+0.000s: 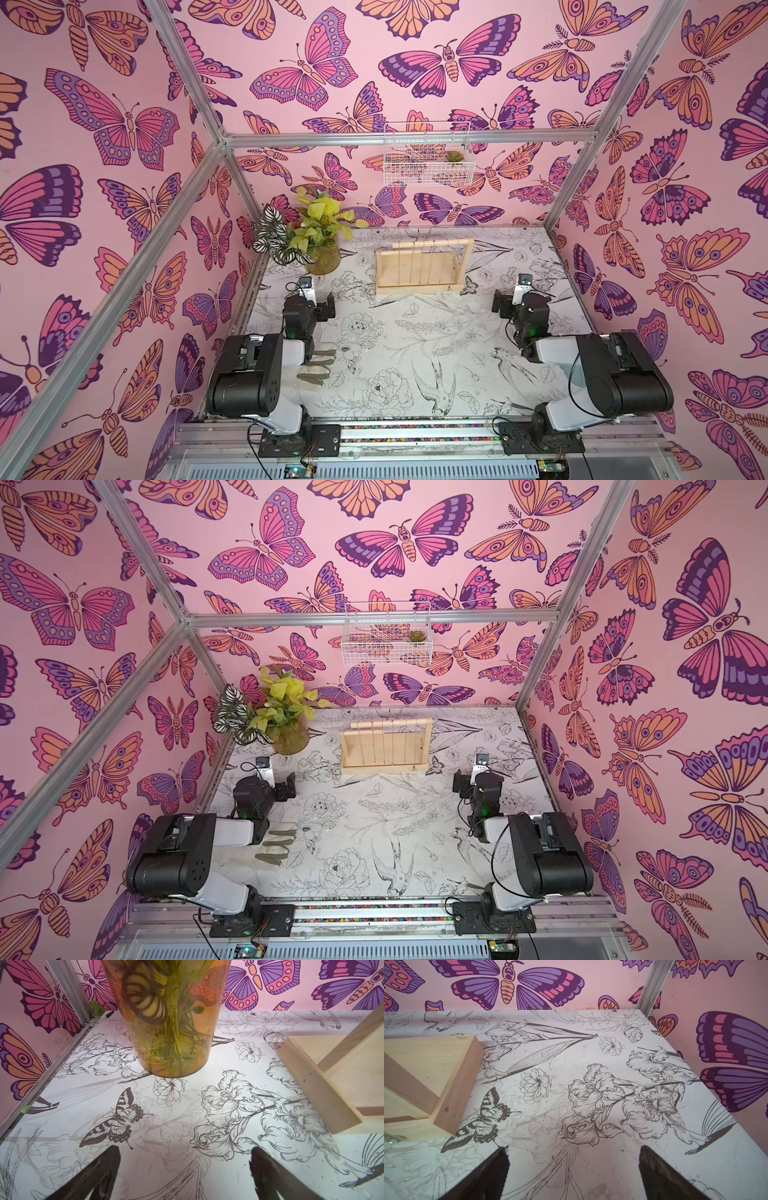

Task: Take the necklace off the jewelry display stand
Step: Adjust the stand at the center of the board.

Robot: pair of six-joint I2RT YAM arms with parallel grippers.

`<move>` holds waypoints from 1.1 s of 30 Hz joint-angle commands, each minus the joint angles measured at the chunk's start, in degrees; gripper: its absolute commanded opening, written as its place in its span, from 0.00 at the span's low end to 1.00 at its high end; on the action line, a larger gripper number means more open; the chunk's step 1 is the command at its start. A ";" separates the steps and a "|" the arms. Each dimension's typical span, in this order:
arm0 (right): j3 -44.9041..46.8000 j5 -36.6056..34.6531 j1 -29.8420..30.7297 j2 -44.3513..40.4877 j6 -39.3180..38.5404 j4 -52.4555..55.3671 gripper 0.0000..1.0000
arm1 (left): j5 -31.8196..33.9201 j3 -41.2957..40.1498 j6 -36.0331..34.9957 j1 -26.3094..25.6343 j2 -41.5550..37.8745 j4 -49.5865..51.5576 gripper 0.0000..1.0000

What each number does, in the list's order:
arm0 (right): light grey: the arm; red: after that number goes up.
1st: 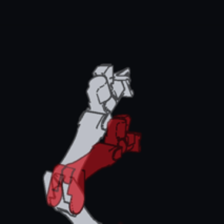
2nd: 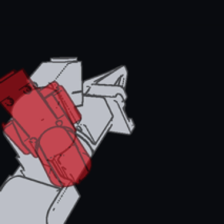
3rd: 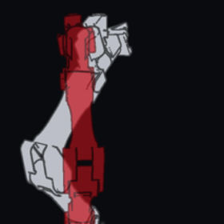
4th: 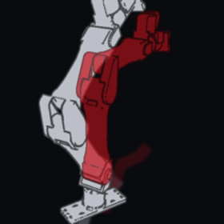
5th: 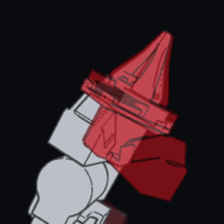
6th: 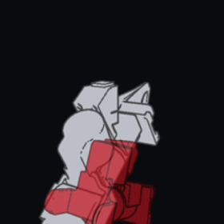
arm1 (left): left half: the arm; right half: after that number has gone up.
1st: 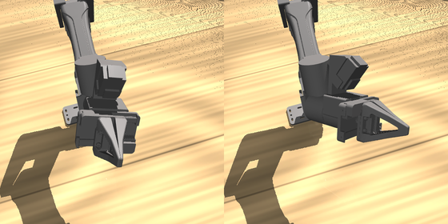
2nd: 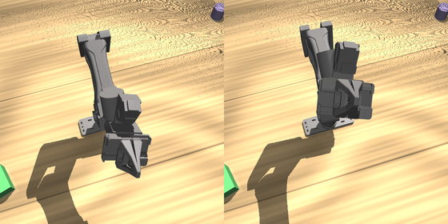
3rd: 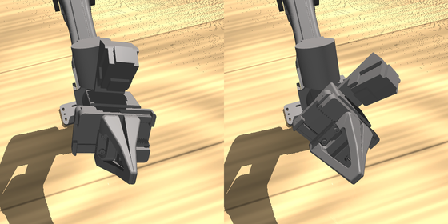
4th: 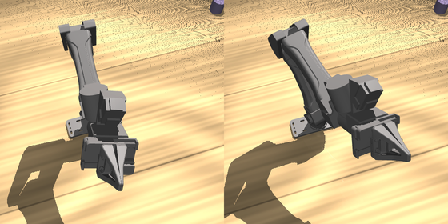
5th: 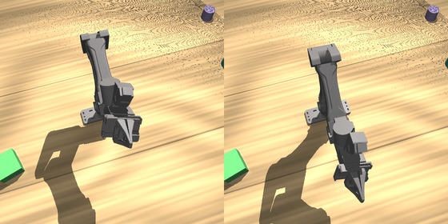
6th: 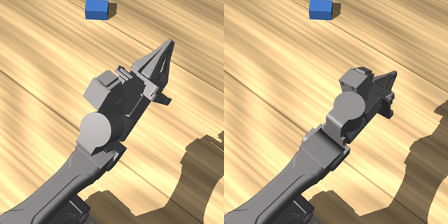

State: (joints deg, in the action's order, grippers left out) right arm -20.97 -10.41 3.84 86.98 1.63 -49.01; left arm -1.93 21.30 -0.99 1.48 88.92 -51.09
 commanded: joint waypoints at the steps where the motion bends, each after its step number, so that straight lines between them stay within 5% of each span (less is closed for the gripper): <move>1: -0.65 0.13 -0.23 -0.81 -0.31 -0.02 1.00 | 0.51 0.17 0.29 -0.38 -0.67 0.44 0.99; 27: -2.33 4.07 -2.85 -0.79 1.33 3.01 1.00 | 0.71 0.38 0.62 -0.12 -0.63 0.53 0.99; 30: -2.24 2.84 -1.50 -3.74 -0.44 3.38 1.00 | 9.56 3.56 0.80 -2.58 -8.76 12.79 0.99; 33: -7.74 -2.55 2.88 -10.92 -3.35 18.61 0.99 | 21.07 8.47 -1.14 -7.81 -15.23 22.58 0.99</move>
State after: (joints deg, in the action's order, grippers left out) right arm -23.11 -8.86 3.25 82.11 0.99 -41.08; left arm 7.62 25.12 -1.02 -2.57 79.44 -38.06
